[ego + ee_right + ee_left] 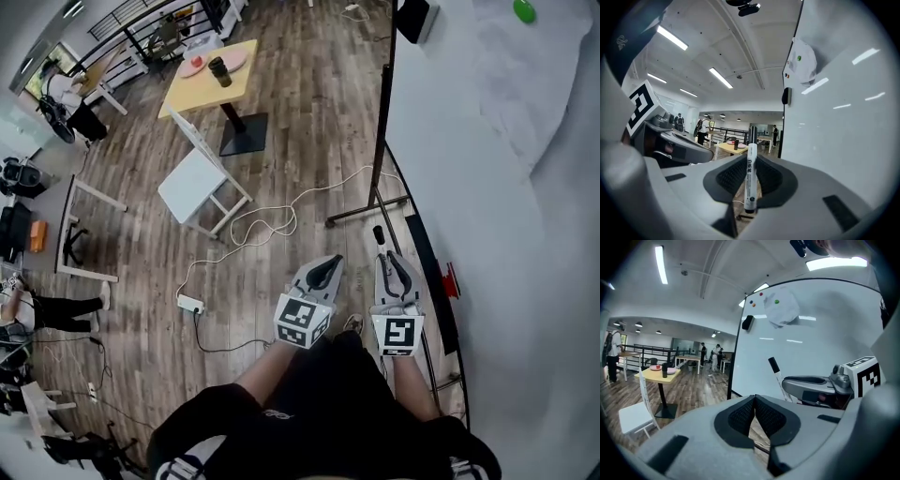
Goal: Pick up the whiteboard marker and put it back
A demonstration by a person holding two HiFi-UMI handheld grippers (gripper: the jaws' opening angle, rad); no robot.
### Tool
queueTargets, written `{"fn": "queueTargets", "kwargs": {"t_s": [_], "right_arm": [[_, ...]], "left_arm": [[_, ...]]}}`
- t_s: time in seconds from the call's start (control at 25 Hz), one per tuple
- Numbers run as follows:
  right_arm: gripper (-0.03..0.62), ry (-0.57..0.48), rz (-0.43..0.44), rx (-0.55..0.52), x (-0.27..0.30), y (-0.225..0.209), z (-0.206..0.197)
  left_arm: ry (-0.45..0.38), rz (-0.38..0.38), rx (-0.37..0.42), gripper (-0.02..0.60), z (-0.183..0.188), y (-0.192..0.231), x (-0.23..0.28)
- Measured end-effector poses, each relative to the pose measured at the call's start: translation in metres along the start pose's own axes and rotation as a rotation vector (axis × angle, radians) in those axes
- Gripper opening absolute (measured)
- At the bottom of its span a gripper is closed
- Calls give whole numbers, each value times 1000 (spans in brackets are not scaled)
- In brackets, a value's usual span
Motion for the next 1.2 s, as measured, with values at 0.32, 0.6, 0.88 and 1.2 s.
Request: {"fn": "queueTargets", "kwargs": {"t_s": [0.32,0.6,0.88,1.2], "right_arm": [[54,76,-100,-7,17,-28,-20],[54,249,-233,-13,43,-45,-48],[54,499,-381,-186,65,-58,-63],[54,672,-409,-186,92,-83,-114]], "left_arm": [[38,-121,19,6,2,4,52],[86,-293,-10,6,1,34,104],[131,-469,-22,6,-3,69,151],[212,-605,44,6,-34,56,199]]}}
Point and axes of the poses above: the fingertips, and each gripper's own axes: x forward along the fingers, y to its left, z out of its top, the point moved 1 cm from there along -x, backward along the fingers, and after that the axes turned 3 degrees about y, right-handed, at the moved point
